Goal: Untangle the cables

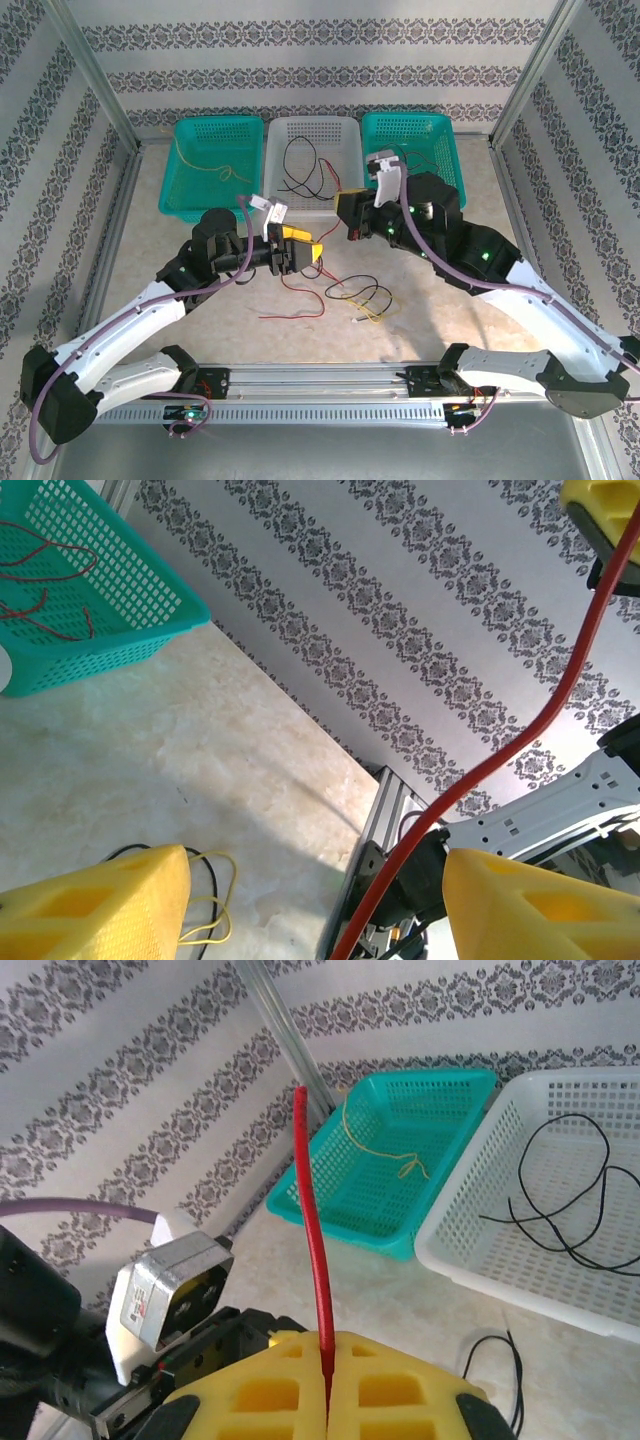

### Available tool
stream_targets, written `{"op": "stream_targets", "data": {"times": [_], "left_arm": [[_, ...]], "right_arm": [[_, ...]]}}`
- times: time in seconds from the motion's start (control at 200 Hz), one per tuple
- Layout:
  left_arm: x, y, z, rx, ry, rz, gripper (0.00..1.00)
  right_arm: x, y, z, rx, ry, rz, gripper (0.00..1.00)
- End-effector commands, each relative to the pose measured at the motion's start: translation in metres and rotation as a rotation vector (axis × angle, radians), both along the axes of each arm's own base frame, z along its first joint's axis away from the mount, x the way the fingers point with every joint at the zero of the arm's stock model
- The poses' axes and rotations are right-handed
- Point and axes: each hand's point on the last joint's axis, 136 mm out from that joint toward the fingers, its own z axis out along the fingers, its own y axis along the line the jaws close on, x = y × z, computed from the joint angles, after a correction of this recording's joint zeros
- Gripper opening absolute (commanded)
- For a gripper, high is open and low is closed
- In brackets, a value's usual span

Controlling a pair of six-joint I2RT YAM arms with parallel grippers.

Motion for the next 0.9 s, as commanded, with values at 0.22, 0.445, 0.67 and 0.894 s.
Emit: {"op": "stream_targets", "data": {"times": [0.22,0.445,0.67,0.894], "left_arm": [[-0.009,-0.026,0.013,-0.048,-0.055,-0.082,0.22],[-0.006,-0.03,0.01,-0.056,-0.046,-0.077,0.0],[0.003,-0.021,0.027,-0.099,-0.07,-0.004,0.0],[0.028,0.004,0.065,-0.427,0.035,0.108,0.0]], "right_arm": [[-0.003,-0.01,0.018,0.186,0.028,0.034,0.02],[0.0,-0.02,0.009,0.163,0.037,-0.003,0.08],[0.007,-0.051,-0.029,0.089,0.095,-0.136,0.62],[0.002,-0.05,-0.089,0.073,0.223,-0.135,0.64]]}}
